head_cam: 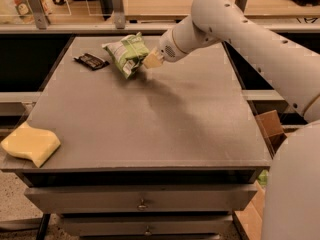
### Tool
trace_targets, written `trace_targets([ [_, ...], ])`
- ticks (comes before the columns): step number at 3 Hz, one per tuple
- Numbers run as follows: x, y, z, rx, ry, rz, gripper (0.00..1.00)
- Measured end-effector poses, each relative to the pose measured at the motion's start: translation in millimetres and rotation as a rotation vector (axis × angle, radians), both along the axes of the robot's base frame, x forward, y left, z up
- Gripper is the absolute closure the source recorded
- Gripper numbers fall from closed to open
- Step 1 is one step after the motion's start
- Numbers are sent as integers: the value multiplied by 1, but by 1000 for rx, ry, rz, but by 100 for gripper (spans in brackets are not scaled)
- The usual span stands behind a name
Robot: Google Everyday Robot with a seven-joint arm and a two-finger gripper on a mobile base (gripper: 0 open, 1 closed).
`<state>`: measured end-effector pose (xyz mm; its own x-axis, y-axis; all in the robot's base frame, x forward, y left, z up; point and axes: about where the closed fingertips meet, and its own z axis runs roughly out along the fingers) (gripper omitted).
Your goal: Move green jalapeno chip bag near rxbar chocolate
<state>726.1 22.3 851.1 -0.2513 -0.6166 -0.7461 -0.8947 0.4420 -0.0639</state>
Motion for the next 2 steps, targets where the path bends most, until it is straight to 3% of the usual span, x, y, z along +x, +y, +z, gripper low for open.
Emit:
trace_targets([
  [2, 3, 7, -1, -16, 18, -17, 13],
])
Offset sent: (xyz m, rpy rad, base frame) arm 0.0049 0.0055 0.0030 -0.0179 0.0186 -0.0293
